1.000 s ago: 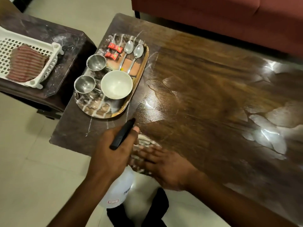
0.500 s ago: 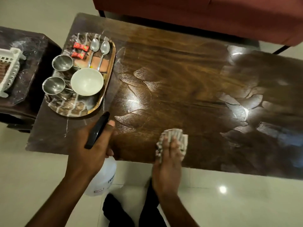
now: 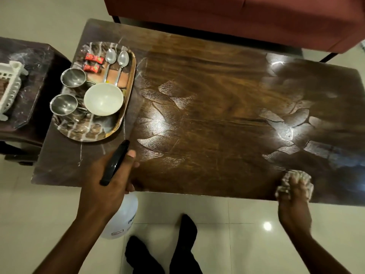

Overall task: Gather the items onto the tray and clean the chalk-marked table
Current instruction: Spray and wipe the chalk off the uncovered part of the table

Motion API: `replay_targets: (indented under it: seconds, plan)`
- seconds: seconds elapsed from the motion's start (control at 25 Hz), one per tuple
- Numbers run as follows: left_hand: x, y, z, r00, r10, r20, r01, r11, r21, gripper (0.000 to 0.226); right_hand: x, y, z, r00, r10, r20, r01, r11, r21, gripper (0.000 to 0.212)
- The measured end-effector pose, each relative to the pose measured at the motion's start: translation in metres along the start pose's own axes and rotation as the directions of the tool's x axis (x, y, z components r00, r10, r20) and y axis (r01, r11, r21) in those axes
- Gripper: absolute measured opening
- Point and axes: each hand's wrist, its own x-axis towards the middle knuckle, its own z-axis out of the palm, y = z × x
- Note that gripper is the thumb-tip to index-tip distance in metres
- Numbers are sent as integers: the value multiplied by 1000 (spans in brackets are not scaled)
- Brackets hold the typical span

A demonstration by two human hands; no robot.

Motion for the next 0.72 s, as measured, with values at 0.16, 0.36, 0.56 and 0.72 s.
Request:
replay_targets:
  seconds: [0.16, 0.36, 0.56, 0.72]
  plan:
    - [2, -3, -7, 998, 10, -66, -12, 999, -33, 33, -1, -47, 19, 970, 233, -62, -229, 971, 67, 85]
    - [9, -7, -23, 979, 90, -181, -94, 995, -13, 39, -96, -154, 109, 962, -256, 96, 259, 966, -17, 68]
    - [22, -20, -47, 932, 187, -310, -210, 977, -41, 43, -151, -241, 153, 728, -584, 360, 633, 774, -23, 69]
    - [34, -39, -63, 885, 314, -343, -330, 944, 13, 27, -147, -251, 157, 704, -618, 350, 668, 743, -33, 73]
